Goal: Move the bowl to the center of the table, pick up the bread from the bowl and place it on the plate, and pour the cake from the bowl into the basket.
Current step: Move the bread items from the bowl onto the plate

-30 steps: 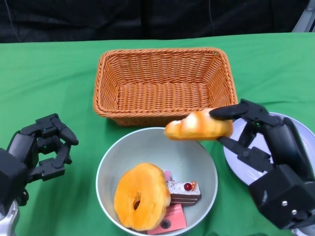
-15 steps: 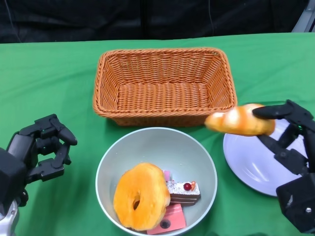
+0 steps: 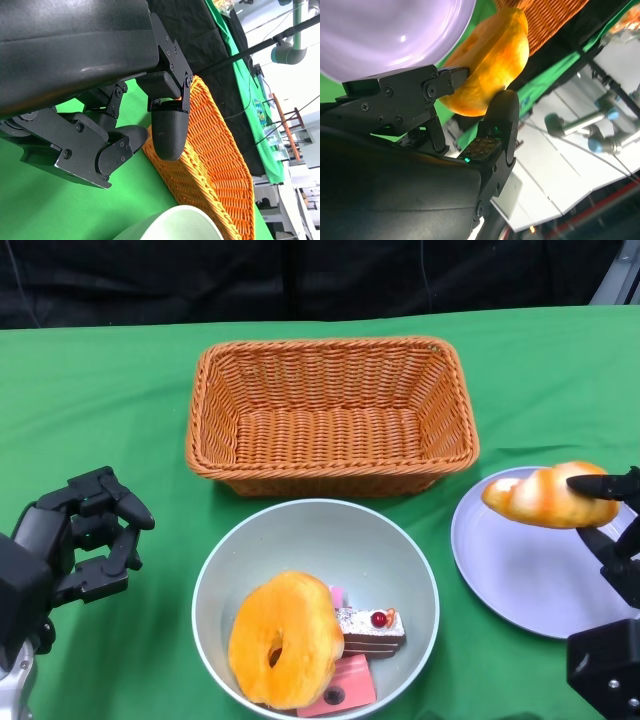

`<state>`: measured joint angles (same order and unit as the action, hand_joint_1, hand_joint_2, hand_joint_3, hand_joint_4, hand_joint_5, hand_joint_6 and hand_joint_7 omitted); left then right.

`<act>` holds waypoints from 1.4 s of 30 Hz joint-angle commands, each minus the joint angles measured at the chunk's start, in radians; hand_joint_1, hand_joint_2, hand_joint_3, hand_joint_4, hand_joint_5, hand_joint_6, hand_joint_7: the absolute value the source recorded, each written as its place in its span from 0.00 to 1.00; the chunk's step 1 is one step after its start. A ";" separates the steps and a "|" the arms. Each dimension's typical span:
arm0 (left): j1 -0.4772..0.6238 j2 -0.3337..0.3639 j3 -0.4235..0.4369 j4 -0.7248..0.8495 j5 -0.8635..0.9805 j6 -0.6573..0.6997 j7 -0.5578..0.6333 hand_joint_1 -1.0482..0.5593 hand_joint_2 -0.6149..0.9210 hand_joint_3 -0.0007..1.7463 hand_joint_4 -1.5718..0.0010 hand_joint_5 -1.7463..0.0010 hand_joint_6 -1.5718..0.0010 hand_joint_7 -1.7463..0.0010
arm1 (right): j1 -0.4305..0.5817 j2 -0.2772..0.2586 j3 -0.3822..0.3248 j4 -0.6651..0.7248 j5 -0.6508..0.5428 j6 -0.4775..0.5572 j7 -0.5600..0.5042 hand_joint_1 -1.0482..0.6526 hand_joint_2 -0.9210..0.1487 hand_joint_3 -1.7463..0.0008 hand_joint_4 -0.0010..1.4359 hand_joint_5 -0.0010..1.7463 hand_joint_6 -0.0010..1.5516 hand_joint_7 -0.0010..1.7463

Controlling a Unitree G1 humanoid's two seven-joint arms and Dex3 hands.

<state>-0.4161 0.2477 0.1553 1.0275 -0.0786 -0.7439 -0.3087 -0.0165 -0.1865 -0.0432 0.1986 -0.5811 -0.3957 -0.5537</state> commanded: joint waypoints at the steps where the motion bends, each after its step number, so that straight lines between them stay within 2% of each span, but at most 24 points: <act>1: -0.011 0.027 0.003 0.009 0.015 -0.001 0.018 0.64 0.80 0.59 0.54 0.00 0.54 0.18 | -0.047 -0.030 0.002 0.093 -0.036 -0.031 -0.096 0.60 0.00 0.95 0.49 0.99 0.52 0.46; 10: -0.010 0.029 0.004 0.009 0.025 -0.010 0.026 0.64 0.79 0.60 0.53 0.02 0.54 0.19 | -0.164 -0.039 0.038 0.320 -0.054 -0.066 -0.246 0.60 0.01 0.96 0.50 0.97 0.53 0.46; 19: -0.010 0.028 0.011 0.005 0.020 0.000 0.020 0.63 0.79 0.61 0.53 0.01 0.54 0.18 | -0.244 -0.032 0.067 0.459 -0.035 -0.057 -0.296 0.60 0.01 0.96 0.49 0.99 0.53 0.46; 30: -0.003 0.029 0.013 -0.001 0.016 -0.006 0.008 0.64 0.79 0.61 0.54 0.01 0.54 0.18 | -0.333 -0.013 0.098 0.646 0.027 -0.043 -0.292 0.58 0.00 0.99 0.49 0.97 0.56 0.36; 35: -0.003 0.028 0.017 0.000 0.015 -0.008 0.003 0.63 0.79 0.61 0.53 0.02 0.54 0.19 | -0.354 -0.002 0.107 0.704 0.070 -0.033 -0.245 0.59 0.00 0.99 0.47 0.96 0.56 0.31; 39: -0.001 0.029 0.016 -0.003 0.021 -0.007 0.012 0.63 0.79 0.61 0.53 0.02 0.53 0.19 | -0.351 0.000 0.122 0.703 0.080 0.017 -0.206 0.58 0.00 0.99 0.47 0.93 0.58 0.26; 42: -0.001 0.030 0.015 -0.004 0.025 -0.004 0.017 0.62 0.79 0.61 0.53 0.02 0.53 0.19 | -0.343 -0.002 0.135 0.696 0.086 0.033 -0.174 0.57 0.00 0.99 0.50 0.82 0.63 0.18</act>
<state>-0.4173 0.2552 0.1662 1.0291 -0.0520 -0.7450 -0.2981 -0.3647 -0.1808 0.0882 0.8947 -0.5097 -0.3802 -0.7446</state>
